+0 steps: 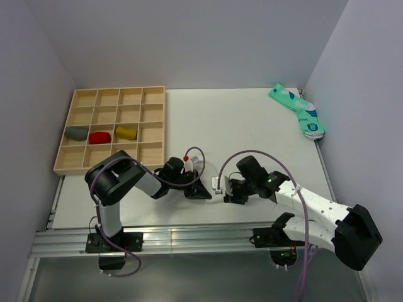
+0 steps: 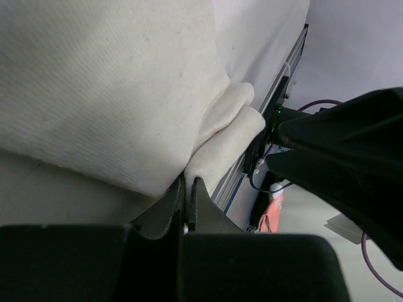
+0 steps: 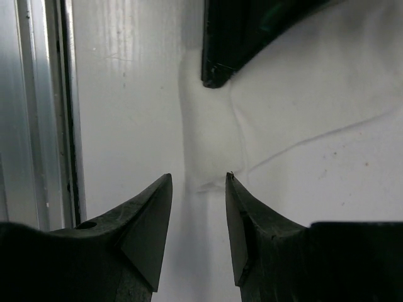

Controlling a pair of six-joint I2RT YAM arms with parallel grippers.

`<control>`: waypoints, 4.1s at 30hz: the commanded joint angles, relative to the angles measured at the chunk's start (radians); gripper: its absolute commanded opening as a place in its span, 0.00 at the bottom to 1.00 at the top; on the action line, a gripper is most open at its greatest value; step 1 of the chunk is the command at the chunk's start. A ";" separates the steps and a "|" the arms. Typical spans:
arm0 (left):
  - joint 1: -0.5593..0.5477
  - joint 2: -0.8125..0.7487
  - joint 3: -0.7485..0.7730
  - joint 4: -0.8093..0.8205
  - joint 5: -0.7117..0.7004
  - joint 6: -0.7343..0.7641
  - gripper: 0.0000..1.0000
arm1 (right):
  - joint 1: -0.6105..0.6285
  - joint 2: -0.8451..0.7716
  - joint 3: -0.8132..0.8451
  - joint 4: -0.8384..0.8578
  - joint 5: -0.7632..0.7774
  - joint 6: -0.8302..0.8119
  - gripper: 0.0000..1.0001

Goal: Roll the socks
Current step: Roll the sock at the center of the board.

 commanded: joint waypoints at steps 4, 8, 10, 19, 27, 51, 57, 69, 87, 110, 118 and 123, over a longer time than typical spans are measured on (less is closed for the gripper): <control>0.011 0.060 -0.002 -0.185 0.024 0.031 0.00 | 0.114 -0.012 -0.054 0.114 0.037 -0.025 0.49; 0.019 0.081 -0.001 -0.149 0.058 0.024 0.00 | 0.165 0.000 -0.080 0.171 0.106 -0.035 0.52; 0.025 0.091 -0.005 -0.136 0.069 0.018 0.00 | 0.191 0.020 -0.089 0.203 0.146 -0.043 0.52; 0.040 0.072 0.002 -0.175 0.070 0.050 0.00 | 0.220 0.072 -0.107 0.299 0.214 -0.041 0.52; 0.050 0.054 0.016 -0.192 0.081 0.067 0.00 | 0.235 0.132 -0.103 0.309 0.223 -0.028 0.32; 0.070 -0.262 -0.137 0.006 -0.336 0.105 0.27 | 0.159 0.483 0.233 -0.140 0.041 0.130 0.16; 0.070 -0.331 -0.227 0.052 -0.405 0.148 0.20 | 0.053 0.639 0.422 -0.330 -0.070 0.100 0.16; -0.025 -0.400 -0.327 0.217 -0.440 0.398 0.22 | -0.084 1.027 0.774 -0.715 -0.300 -0.018 0.17; -0.119 -0.224 -0.173 0.348 -0.332 0.630 0.47 | -0.148 1.193 0.939 -0.864 -0.377 -0.038 0.18; -0.157 -0.086 -0.133 0.351 -0.310 0.650 0.47 | -0.150 1.201 0.942 -0.827 -0.374 0.001 0.17; -0.185 -0.072 -0.133 0.311 -0.359 0.657 0.45 | -0.151 1.178 0.920 -0.769 -0.358 0.052 0.17; -0.188 -0.049 -0.120 0.283 -0.367 0.654 0.31 | -0.153 1.141 0.897 -0.715 -0.336 0.109 0.17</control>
